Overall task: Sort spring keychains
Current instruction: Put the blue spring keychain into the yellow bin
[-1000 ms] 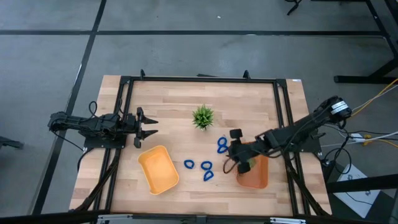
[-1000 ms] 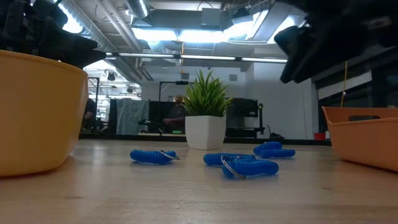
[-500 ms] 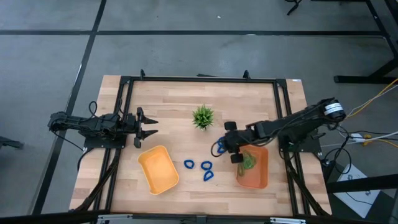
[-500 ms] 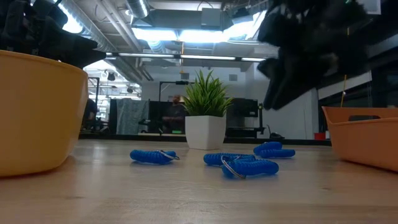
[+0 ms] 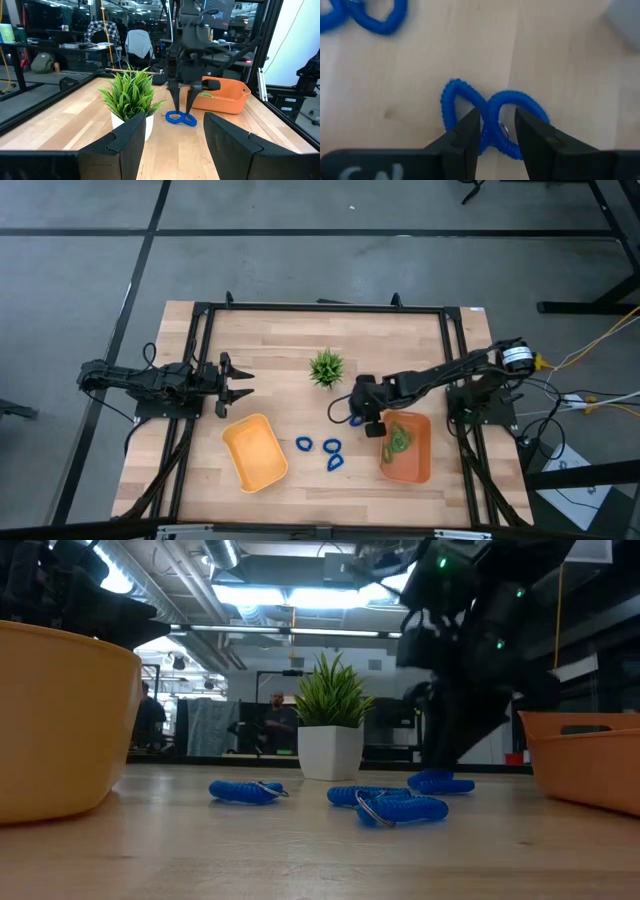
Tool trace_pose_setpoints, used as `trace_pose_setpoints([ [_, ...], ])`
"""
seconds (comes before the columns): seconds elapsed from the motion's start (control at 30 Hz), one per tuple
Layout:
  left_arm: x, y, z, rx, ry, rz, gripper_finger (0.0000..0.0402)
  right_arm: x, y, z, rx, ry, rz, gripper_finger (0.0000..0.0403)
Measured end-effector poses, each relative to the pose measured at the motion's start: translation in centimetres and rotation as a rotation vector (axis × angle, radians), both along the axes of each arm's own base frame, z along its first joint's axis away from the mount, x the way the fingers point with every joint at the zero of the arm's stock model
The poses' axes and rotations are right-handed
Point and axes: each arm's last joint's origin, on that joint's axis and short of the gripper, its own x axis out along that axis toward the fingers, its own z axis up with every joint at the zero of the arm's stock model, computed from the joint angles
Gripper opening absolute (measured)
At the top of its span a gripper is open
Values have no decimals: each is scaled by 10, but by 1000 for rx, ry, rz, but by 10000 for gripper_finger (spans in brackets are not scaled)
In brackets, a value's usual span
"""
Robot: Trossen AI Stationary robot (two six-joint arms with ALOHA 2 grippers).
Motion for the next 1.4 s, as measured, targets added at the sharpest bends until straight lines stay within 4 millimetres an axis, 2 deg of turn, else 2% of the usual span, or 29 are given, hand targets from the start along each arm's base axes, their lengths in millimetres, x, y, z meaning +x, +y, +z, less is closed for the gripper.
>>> trace_pose_setpoints([
  [0.13,0,0,0,0,0,0,196,5,-6,-13,7,28,-17,123],
  [0.33,0,0,0,0,0,0,196,10,-8,-18,20,9,-26,115],
  [0.6,0,0,0,0,0,0,196,10,2,-17,92,-1,-21,32],
  [0.73,0,0,0,0,0,0,196,11,5,-16,96,-17,-9,26],
  [0.93,0,0,0,-1,0,0,196,22,7,-3,115,-54,7,37],
  [1.1,0,0,0,-9,-1,0,196,39,12,20,142,-141,29,29],
  [1.27,0,0,0,-9,0,0,196,42,19,25,145,-173,99,26],
  [1.4,0,0,0,-9,-1,0,196,43,18,26,157,-179,76,33],
])
